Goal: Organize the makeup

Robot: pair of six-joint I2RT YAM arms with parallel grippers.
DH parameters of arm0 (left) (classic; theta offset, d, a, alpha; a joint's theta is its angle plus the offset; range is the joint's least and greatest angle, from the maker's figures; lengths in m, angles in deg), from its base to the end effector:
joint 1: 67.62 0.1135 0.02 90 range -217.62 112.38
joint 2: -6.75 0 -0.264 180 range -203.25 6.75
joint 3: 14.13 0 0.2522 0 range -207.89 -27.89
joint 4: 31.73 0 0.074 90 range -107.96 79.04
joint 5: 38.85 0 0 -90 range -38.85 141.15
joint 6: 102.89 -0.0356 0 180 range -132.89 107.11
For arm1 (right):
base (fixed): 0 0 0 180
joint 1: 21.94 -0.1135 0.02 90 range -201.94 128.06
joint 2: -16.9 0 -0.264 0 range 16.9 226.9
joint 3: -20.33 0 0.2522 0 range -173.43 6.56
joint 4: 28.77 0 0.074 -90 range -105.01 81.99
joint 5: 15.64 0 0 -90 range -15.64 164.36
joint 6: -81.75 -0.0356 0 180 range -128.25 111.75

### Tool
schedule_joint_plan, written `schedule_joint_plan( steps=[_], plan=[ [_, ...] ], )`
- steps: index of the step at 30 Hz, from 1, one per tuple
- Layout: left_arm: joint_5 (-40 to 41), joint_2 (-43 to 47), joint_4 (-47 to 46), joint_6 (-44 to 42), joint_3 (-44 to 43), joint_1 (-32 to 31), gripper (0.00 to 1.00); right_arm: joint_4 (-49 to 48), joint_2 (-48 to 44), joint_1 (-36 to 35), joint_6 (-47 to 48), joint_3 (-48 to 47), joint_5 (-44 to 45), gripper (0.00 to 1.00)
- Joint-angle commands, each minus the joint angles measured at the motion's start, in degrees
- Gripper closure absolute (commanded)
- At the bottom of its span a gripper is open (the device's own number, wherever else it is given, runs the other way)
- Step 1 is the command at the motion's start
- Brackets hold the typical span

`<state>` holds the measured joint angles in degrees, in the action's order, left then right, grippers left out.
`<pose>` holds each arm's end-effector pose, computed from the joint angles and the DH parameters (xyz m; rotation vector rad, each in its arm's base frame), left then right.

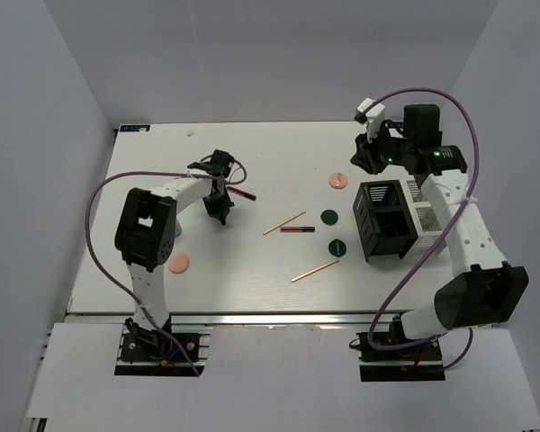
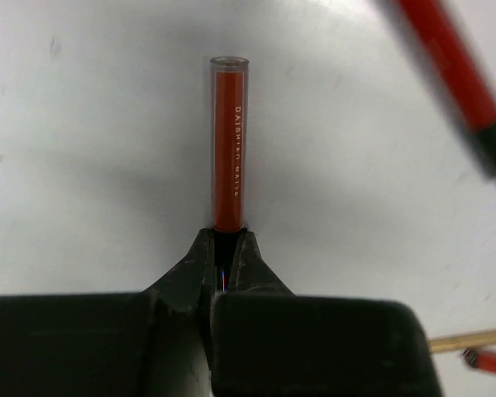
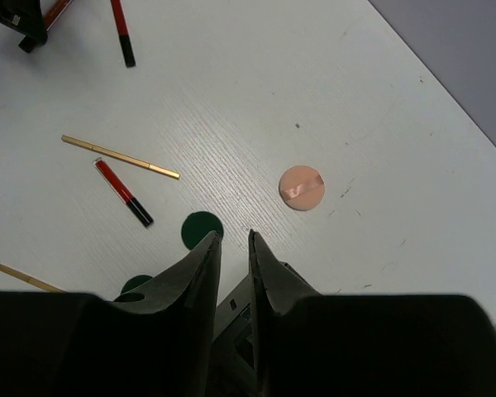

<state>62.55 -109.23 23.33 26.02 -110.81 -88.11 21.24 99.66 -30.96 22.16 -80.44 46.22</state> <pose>0.3800 -0.1345 0.1626 -0.4872 2.7642 0.0524 0.3094 0.0661 0.3975 -0.9598 1.8341 0.2940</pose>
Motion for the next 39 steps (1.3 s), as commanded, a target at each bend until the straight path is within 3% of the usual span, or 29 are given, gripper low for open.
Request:
schedule_joint_plan(
  steps=[1, 4, 9, 11, 12, 15, 19, 22, 32, 39],
  plan=[
    [-2.33, 8.56, -1.55, 0.2, 3.81, -0.6, 1.0, -1.44, -2.51, 0.14, 0.35, 1.48, -2.79, 0.73],
    [-6.55, 14.81, -6.29, -2.43, 2.94, -2.7, 1.0, -3.02, -3.4, 0.05, -1.31, 3.23, -3.32, 0.68],
    [-20.32, 17.98, -17.72, -8.84, -1.63, -7.54, 1.0, -6.8, -4.1, 1.45, -7.64, 3.6, -1.58, 0.65],
    [-25.08, 17.55, -25.72, -10.35, -1.55, -10.09, 1.0, -12.06, -5.06, 4.26, -12.45, 3.85, -0.6, 0.64],
    [-31.46, 16.85, -28.27, -11.05, -1.55, -10.53, 1.0, -14.43, -5.76, 5.4, -14.14, 4.29, 0.44, 0.64],
    [-36.25, 14.82, -37.84, -15.25, -1.29, -14.13, 1.0, -23.83, -9.19, 10.4, -19.42, 7.45, 1.77, 0.64],
    [-37.85, 13.95, -61.18, -21.41, 2.58, -19.75, 1.0, -32.55, -15.07, 12.79, -20.83, 13.69, 1.95, 0.64],
    [-37.59, 9.12, -69.39, -23.62, 0.75, -21.78, 1.0, -34.31, -17.45, 13.41, -21.71, 16.86, 2.21, 0.64],
    [-35.05, -8.28, -84.88, -21.87, -10.24, -27.85, 1.0, -35.63, -21.85, 16.4, -23.82, 22.22, 4.76, 0.64],
    [-33.2, -18.65, -82.53, -22.92, -24.21, -29.96, 1.0, -35.63, -22.56, 17.36, -24.88, 23.28, 4.24, 0.64]
  ],
)
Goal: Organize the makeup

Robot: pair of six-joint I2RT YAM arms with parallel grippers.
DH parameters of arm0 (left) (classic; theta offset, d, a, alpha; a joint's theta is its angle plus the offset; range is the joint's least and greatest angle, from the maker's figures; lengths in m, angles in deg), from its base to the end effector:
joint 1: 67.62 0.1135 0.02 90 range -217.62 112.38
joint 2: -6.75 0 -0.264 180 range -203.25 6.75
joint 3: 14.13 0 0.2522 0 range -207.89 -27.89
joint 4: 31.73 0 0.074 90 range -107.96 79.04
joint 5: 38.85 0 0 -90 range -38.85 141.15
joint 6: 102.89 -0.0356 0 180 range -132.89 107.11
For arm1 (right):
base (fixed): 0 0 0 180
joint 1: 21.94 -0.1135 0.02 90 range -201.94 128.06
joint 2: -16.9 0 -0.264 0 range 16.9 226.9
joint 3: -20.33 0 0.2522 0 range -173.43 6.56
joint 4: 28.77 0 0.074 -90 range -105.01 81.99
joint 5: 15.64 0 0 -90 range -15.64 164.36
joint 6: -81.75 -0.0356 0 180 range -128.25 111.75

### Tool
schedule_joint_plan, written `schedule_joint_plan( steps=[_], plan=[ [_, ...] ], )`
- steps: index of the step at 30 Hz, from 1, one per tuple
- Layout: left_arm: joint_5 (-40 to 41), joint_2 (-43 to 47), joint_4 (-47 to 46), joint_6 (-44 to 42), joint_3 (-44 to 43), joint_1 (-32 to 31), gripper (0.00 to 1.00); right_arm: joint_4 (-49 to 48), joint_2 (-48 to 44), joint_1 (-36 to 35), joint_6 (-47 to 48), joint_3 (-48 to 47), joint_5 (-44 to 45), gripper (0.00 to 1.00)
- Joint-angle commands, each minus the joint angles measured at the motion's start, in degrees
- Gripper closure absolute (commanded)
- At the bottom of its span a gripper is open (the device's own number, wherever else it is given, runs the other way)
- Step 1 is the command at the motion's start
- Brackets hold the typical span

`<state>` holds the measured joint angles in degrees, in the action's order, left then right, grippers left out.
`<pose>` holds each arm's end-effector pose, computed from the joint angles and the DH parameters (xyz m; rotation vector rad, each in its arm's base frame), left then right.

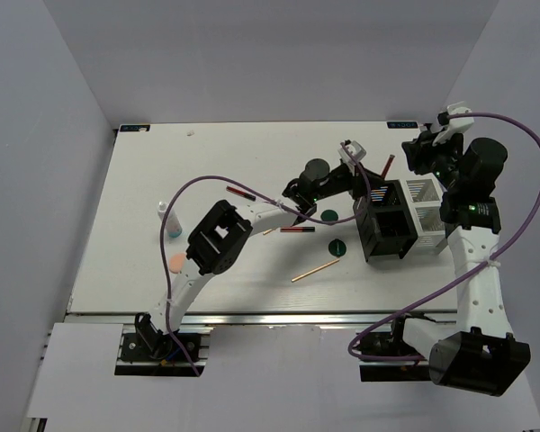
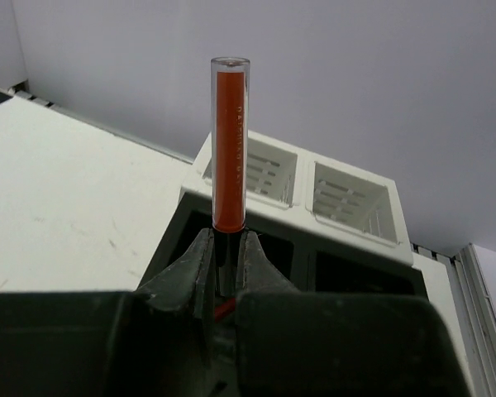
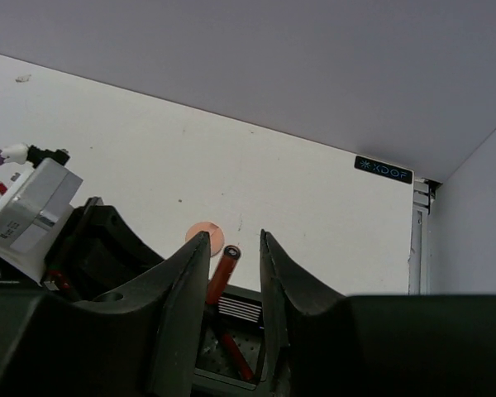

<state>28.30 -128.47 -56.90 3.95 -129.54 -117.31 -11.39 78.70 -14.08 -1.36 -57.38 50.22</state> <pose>0.3459 -0.4291 0.2240 0.7799 1.4106 -1.2137 0.2439 -0.0190 0.4126 -0.3124 1.5650 0.1358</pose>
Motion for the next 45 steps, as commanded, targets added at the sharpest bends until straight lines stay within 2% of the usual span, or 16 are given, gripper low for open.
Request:
schedule_joint_plan(
  steps=[1, 10, 15, 18, 20, 25, 26, 28, 29, 30, 34, 36, 40, 42, 44, 45],
  plan=[
    [1.05, -1.17, -1.76, -0.84, -8.45, -0.84, 1.0, -3.0, -1.77, 0.75, -1.53, 0.31, 0.15, 0.64],
    [2.55, -4.35, 1.41, -1.55, -9.01, -2.34, 0.99, -4.58, -2.56, 1.9, -2.68, 1.54, 0.41, 0.63],
    [2.72, -5.05, 3.16, -2.16, -8.74, -2.87, 0.79, -4.76, -2.48, 2.6, -3.2, 1.8, -0.29, 0.63],
    [3.86, -5.23, 5.01, -3.13, -10.06, -3.13, 0.54, -4.94, -2.39, 2.78, -3.56, 1.8, -0.73, 0.63],
    [4.39, -5.14, 5.89, -3.74, -10.41, -3.13, 0.47, -5.02, -2.21, 2.78, -3.73, 1.8, -0.99, 0.63],
    [5.27, -4.09, 5.72, -3.66, -10.59, -3.13, 0.42, -5.2, -1.86, 2.95, -3.91, 1.89, -1.52, 0.63],
    [5.71, -3.74, 5.54, -3.48, -10.59, -3.04, 0.43, -5.11, -1.86, 2.87, -3.99, 1.98, -1.87, 0.62],
    [7.81, -2.6, 5.54, -3.39, -10.5, -3.04, 0.63, -5.02, -1.95, 2.95, -3.82, 2.07, -1.96, 0.62],
    [9.56, -0.94, 6.76, -2.96, -10.59, -2.96, 0.75, -4.85, -1.95, 2.87, -3.56, 2.15, -2.4, 0.62],
    [13.93, -0.05, 8.16, -2.26, -11.11, -2.43, 1.0, -4.76, -2.12, 2.87, -3.12, 2.33, -2.66, 0.62],
    [27.92, 6.35, 16.42, 6.07, -10.34, 1.43, 1.0, -3.79, -2.39, 2.87, -2.59, 3.21, -4.07, 0.63],
    [31.27, 10.31, 24.66, 16.25, -9.71, 6.24, 1.0, -3.71, -2.21, 2.87, -2.76, 3.91, -5.21, 0.62],
    [43.18, 14.45, 52.67, 39.88, -9.98, 15.31, 0.47, -0.72, -1.07, 2.87, -3.12, 4.09, -6.27, 0.62],
    [42.81, 17.51, 61.16, 50.36, -4.64, 20.15, 0.4, 0.68, -0.1, 2.78, -3.03, 4.0, -5.75, 0.62],
    [41.4, 19.2, 65.55, 58.81, -0.33, 23.92, 0.2, 2.27, 0.68, 2.78, -2.24, 4.0, -4.78, 0.61],
    [40.87, 19.2, 68.18, 61.27, 1.17, 25.07, 0.19, 2.79, 1.04, 2.52, -1.8, 4.0, -4.43, 0.59]
  ],
)
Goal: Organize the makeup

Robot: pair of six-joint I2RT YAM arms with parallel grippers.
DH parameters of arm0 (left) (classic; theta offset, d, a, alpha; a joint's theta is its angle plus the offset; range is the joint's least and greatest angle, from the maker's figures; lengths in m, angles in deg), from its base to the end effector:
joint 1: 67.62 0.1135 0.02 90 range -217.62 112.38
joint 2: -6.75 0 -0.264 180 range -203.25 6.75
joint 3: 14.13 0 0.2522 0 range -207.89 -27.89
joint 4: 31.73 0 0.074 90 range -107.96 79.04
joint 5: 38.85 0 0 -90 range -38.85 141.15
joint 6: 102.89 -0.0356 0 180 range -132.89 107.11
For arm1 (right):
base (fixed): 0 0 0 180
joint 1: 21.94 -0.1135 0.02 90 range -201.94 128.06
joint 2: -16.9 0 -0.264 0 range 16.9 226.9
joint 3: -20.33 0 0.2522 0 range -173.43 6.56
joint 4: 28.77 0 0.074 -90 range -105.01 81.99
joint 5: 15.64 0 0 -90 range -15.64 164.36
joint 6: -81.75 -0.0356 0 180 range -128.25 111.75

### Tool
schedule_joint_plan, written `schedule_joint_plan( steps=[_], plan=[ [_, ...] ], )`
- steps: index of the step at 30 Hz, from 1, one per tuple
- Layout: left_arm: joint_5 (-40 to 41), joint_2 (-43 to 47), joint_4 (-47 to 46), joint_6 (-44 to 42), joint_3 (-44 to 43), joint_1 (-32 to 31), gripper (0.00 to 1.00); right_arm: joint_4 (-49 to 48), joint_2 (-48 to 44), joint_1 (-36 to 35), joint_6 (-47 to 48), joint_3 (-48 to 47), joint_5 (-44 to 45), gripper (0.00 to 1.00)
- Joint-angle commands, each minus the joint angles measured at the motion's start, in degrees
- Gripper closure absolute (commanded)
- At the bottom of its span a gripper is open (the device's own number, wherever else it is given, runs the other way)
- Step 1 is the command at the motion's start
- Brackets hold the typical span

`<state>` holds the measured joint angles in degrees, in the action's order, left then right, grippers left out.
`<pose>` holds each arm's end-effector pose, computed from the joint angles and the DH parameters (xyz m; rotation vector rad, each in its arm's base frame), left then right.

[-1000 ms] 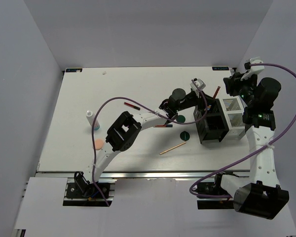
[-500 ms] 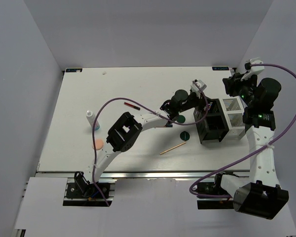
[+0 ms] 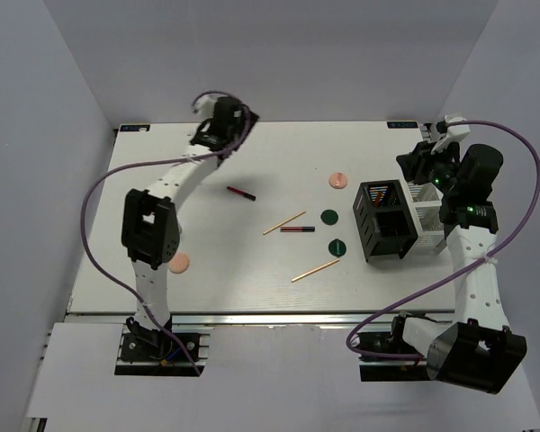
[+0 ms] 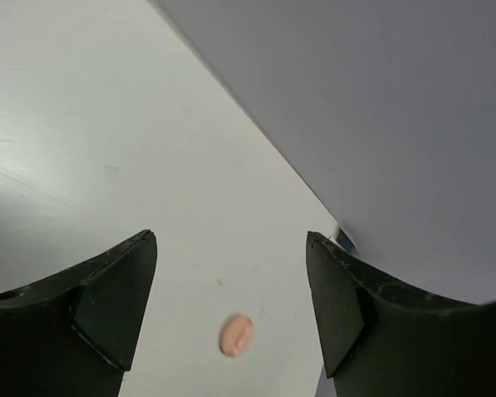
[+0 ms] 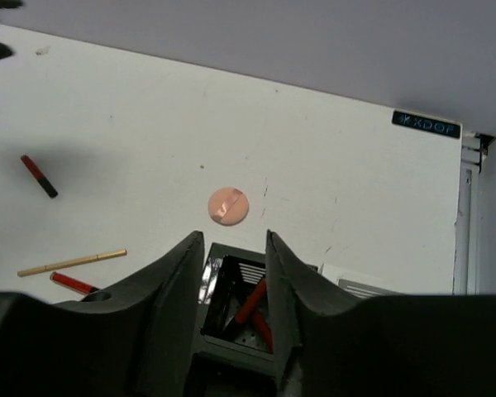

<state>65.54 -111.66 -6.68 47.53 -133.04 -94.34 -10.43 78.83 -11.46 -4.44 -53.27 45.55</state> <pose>0.4474 -0.2153 0.3028 -0.7546 1.9169 -0.7216 0.2462 -0.0281 0.3852 -0.2781 1.6550 0.2359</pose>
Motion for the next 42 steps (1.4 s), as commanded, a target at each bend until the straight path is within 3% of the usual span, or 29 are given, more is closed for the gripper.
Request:
schedule_joint_plan(
  steps=[1, 7, 13, 22, 34, 39, 42],
  plan=[
    [3.28, 1.79, 24.07, 20.93, 4.34, 2.98, 0.18, 2.88, 1.08, -0.28, 2.41, -0.11, 0.78, 0.56],
    [3.97, -8.03, 48.16, 25.01, -9.71, 7.29, 0.14, 4.47, 1.7, -1.43, 4.54, 1.03, 0.87, 0.55],
    [1.78, -17.37, 59.19, 23.25, -22.38, 7.91, 0.15, 4.56, 1.53, -1.95, 4.27, 2.0, 1.4, 0.55],
    [-0.42, -18.69, 58.32, 21.14, -19.4, 7.91, 0.19, 3.42, 1.09, -1.96, 3.13, 3.67, 1.49, 0.55],
    [-2.17, -22.65, 57.62, 20.7, -21.69, 7.91, 0.29, 2.81, -0.14, -2.31, 2.43, 5.25, 0.34, 0.55],
    [-2.79, -22.57, 56.92, 20.52, -19.58, 7.91, 0.42, 2.63, -0.67, -2.31, 2.43, 5.78, 0.08, 0.55],
    [-3.32, -22.48, 56.74, 20.61, -18.79, 7.91, 0.59, 2.54, -0.93, -2.31, 2.08, 6.04, -0.54, 0.55]
  ],
)
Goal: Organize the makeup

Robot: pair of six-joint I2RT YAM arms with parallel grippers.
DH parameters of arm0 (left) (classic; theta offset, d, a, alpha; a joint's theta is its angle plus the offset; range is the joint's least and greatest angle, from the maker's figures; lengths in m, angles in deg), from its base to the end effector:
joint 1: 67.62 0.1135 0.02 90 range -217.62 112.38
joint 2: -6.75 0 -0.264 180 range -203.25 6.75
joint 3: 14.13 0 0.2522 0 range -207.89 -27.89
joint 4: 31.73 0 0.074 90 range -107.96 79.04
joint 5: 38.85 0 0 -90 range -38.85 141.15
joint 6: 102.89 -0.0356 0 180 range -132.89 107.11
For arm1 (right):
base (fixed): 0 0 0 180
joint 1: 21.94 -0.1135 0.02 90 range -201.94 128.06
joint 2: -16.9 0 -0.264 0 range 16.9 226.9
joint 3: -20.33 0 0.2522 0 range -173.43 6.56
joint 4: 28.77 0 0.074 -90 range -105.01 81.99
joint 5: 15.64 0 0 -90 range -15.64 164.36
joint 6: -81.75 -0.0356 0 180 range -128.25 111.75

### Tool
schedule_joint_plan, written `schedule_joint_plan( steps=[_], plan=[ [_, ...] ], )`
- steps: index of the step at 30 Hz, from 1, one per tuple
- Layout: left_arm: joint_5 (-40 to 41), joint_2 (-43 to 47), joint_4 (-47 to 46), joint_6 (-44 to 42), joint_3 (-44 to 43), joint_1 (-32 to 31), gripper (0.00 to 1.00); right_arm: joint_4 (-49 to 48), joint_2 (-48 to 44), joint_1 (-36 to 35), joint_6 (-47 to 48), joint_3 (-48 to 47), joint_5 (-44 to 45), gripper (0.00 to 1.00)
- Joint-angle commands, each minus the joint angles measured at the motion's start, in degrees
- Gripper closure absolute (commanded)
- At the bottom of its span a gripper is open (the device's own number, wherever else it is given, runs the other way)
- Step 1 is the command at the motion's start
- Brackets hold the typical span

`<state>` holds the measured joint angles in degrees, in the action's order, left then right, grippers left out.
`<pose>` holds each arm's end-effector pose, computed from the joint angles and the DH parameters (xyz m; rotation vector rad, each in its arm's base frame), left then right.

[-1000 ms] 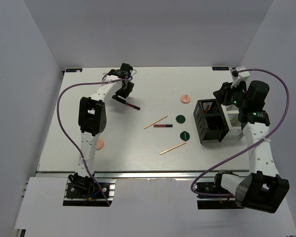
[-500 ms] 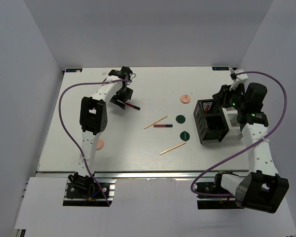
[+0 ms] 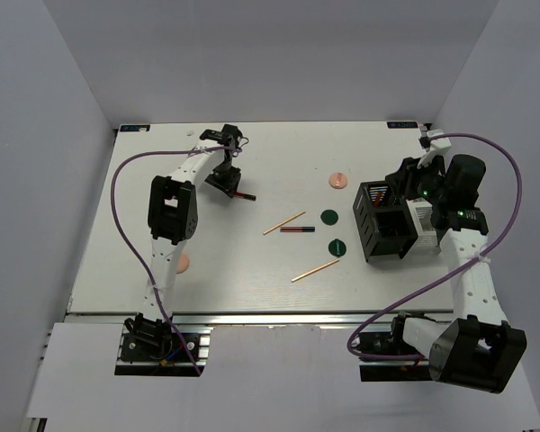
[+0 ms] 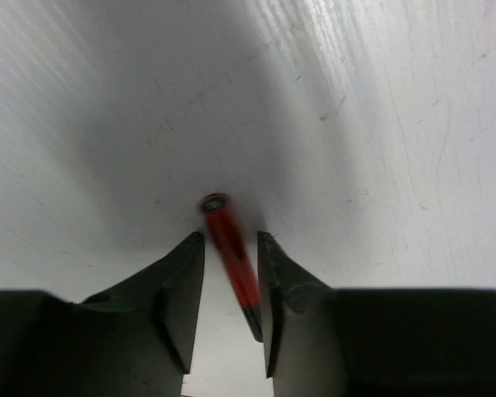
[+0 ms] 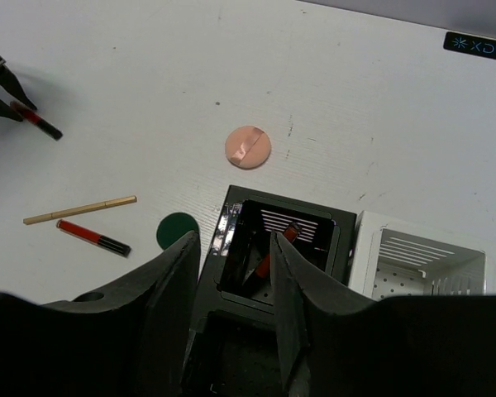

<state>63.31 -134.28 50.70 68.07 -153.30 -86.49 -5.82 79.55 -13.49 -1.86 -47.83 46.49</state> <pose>0.4643 -0.1508 0.1631 -1.5161 2.4887 0.0887 0.2501 -0.0203 0.3406 -0.2984 1.8235 0.2750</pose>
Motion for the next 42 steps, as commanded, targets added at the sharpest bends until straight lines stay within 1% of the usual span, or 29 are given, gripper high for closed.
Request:
schedule_joint_plan(
  steps=[1, 2, 5, 6, 7, 8, 9, 12, 13, 14, 15, 16, 17, 18, 19, 20, 21, 22, 23, 24, 25, 28, 31, 33, 34, 35, 36, 38, 42],
  plan=[
    [-1.18, 0.4, -0.81, 0.07, 1.91, 0.06, 0.63, -2.07, -1.74, -0.27, -0.5, 0.69, -1.65, 0.55],
    [-1.26, 0.75, -1.42, 0.07, 2.35, 0.06, 0.71, -2.16, -1.83, -0.27, -0.59, 0.69, -1.83, 0.55],
    [-1.53, 2.77, -3.44, -0.37, 4.81, 0.06, 0.81, -2.16, -1.92, -0.27, -0.42, 0.87, -2.09, 0.55],
    [-1.53, 3.39, -4.23, -0.63, 5.86, 0.06, 0.88, -2.16, -1.92, -0.27, -0.33, 0.95, -2.35, 0.55],
    [-1.62, 5.22, -5.89, -1.42, 6.39, 0.06, 0.91, -2.16, -2.01, -0.36, -0.24, 0.95, -2.62, 0.55],
    [-1.79, 6.37, -7.04, -1.95, 7.01, 0.06, 0.97, -2.07, -2.18, -0.27, 0.11, 1.04, -2.71, 0.55],
    [-2.05, 7.69, -8.44, -2.56, 8.49, 0.06, 0.99, -2.07, -2.27, -0.27, 0.2, 1.04, -2.79, 0.55],
    [-4.25, 14.63, -18.53, -8.62, 12.01, -0.29, 1.0, -1.81, -2.36, -0.27, 0.55, 1.13, -2.71, 0.55],
    [-4.43, 16.73, -25.53, -12.64, 15.16, -0.63, 1.0, -1.81, -2.36, -0.27, 0.55, 1.13, -2.71, 0.55],
    [-4.6, 21.02, -29.69, -15.11, 17.02, -1.51, 1.0, -1.9, -2.19, -0.27, 0.38, 1.04, -2.79, 0.55],
    [-7.39, 23.32, -36.17, -18.18, 19.65, -2.13, 1.0, -1.98, -2.18, -0.27, -0.41, 0.95, -2.8, 0.55],
    [-9.16, 25.43, -48.59, -21.96, 25.85, -2.83, 1.0, -2.16, -2.1, -0.27, -0.68, 0.87, -3.23, 0.55],
    [-12.31, 28.85, -56.46, -23.56, 29.48, -4.14, 1.0, -2.33, -2.1, -0.27, -1.03, 0.87, -3.5, 0.55],
    [-20.0, 29.84, -64.28, -24.01, 32.91, -4.68, 1.0, -2.77, -2.01, -0.27, -1.38, 0.69, -3.67, 0.55],
    [-23.12, 30.29, -76.54, -23.49, 35.12, -5.2, 1.0, -2.95, -2.01, -0.27, -1.64, 0.52, -3.67, 0.55],
    [-27.41, 30.2, -83.62, -23.14, 38.62, -6.34, 1.0, -3.04, -1.92, -0.27, -1.65, 0.25, -3.41, 0.55],
    [-31.72, 29.07, -90.74, -22.01, 39.79, -6.96, 1.0, -3.13, -1.92, -0.27, -1.65, -0.27, -3.15, 0.55],
    [-37.16, 28.19, -101.69, -19.65, 40.32, -7.84, 1.0, -3.13, -2.01, -0.27, -1.39, -0.45, -2.54, 0.55],
    [-39.47, 27.31, -106.67, -19.19, 40.5, -9.93, 1.0, -3.3, -2.27, -0.27, -1.3, -0.63, -2.18, 0.55],
    [-40.72, 25.04, -109.24, -19.36, 39.63, -11.09, 1.0, -3.48, -2.53, -0.36, -1.3, -0.72, -2.01, 0.55],
    [-42.64, 23.8, -110.05, -22.23, 37.97, -12.4, 1.0, -4.17, -3.14, -0.27, -1.3, -0.54, -1.66, 0.54],
    [-43.63, 18.88, -107.26, -29.52, 28.41, -18.2, 1.0, -5.84, -4.55, -0.27, -2.08, 0.42, -1.56, 0.55],
    [-43.28, 14.58, -107.6, -32.79, 24.17, -20.76, 1.0, -6.55, -5.87, -0.27, -2.44, 1.21, -1.13, 0.55],
    [-41.09, 13.42, -106.2, -35.69, 21.62, -22.78, 1.0, -7.08, -6.66, -0.36, -2.35, 1.48, -0.86, 0.54],
    [-40.12, 12.98, -105.67, -39.53, 21.43, -24.09, 1.0, -7.34, -7.36, -0.27, -2.35, 1.74, -0.51, 0.54],
    [-36.72, 12.98, -105.4, -41.4, 21.43, -24.8, 1.0, -7.78, -7.72, -0.27, -2.26, 2.18, -0.34, 0.54],
    [-35.03, 12.89, -105.14, -45.16, 21.52, -25.42, 1.0, -7.96, -8.07, -0.27, -2.26, 2.44, -0.07, 0.54],
    [-30.3, 12.28, -105.14, -49.05, 21.34, -27.53, 1.0, -8.31, -8.77, -0.27, -2.26, 3.06, 0.1, 0.54],
    [-23.96, 9.55, -102.51, -55.29, 18.63, -29.64, 1.0, -8.49, -9.13, -0.36, -2.79, 3.41, 0.37, 0.54]
  ],
)
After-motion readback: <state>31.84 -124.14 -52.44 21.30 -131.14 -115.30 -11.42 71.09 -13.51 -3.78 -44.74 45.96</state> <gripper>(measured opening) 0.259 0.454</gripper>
